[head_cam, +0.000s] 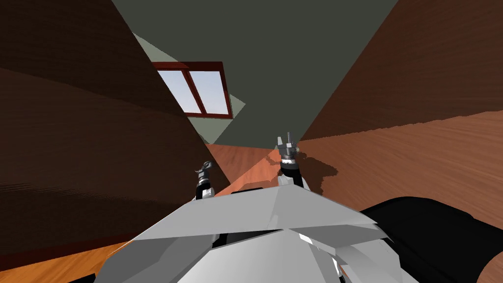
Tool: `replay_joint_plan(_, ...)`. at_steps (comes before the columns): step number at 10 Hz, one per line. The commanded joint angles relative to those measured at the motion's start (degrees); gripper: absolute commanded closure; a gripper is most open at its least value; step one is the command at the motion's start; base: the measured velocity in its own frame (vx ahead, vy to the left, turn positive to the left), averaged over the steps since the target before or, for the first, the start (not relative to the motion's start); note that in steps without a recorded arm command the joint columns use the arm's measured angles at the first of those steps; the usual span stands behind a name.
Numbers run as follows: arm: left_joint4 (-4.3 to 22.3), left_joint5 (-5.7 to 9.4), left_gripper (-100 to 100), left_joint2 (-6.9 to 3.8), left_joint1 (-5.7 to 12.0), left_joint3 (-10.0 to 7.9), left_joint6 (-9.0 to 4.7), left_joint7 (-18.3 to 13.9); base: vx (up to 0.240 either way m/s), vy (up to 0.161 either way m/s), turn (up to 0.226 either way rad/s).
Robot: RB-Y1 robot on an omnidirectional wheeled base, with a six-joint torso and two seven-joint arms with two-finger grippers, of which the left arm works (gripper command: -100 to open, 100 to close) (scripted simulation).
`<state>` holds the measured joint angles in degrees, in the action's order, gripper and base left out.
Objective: Push the door open
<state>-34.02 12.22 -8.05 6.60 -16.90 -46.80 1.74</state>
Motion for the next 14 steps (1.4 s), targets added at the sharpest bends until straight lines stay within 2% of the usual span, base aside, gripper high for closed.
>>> replay_joint_plan(1, -1.19, 1.71, 100, -0.18, -0.26, -1.96, 0.28, 1.49, 0.233, 0.015, -0.05)
replay_joint_plan(3, -2.17, 3.63, 100, 0.04, -1.11, -3.91, 0.42, 3.06, 0.221, 0.037, -0.069)
replay_joint_plan(4, -2.17, 3.63, 100, 0.04, -1.11, -3.91, 0.42, 3.06, 0.118, 0.02, -0.015)
replay_joint_plan(8, -4.13, 7.48, 100, 0.48, -2.81, -7.82, 0.72, 6.21, 0.162, 0.026, -0.06)
replay_joint_plan(10, -4.37, 7.95, 100, 0.54, -3.02, -8.3, 0.76, 6.6, 0.118, 0.008, -0.009)
replay_joint_plan(12, -5.48, 10.14, 100, 0.79, -3.98, -10.53, 0.92, 8.39, 0.152, 0.018, -0.062)
replay_joint_plan(13, -4.04, 10.14, 100, 0.79, -3.98, -10.53, 0.92, 8.39, 0.127, 0.029, -0.019)
replay_joint_plan(14, -5.48, 10.14, 100, 0.79, -3.98, -10.53, 0.92, 8.39, 0.048, 0.019, 0.019)
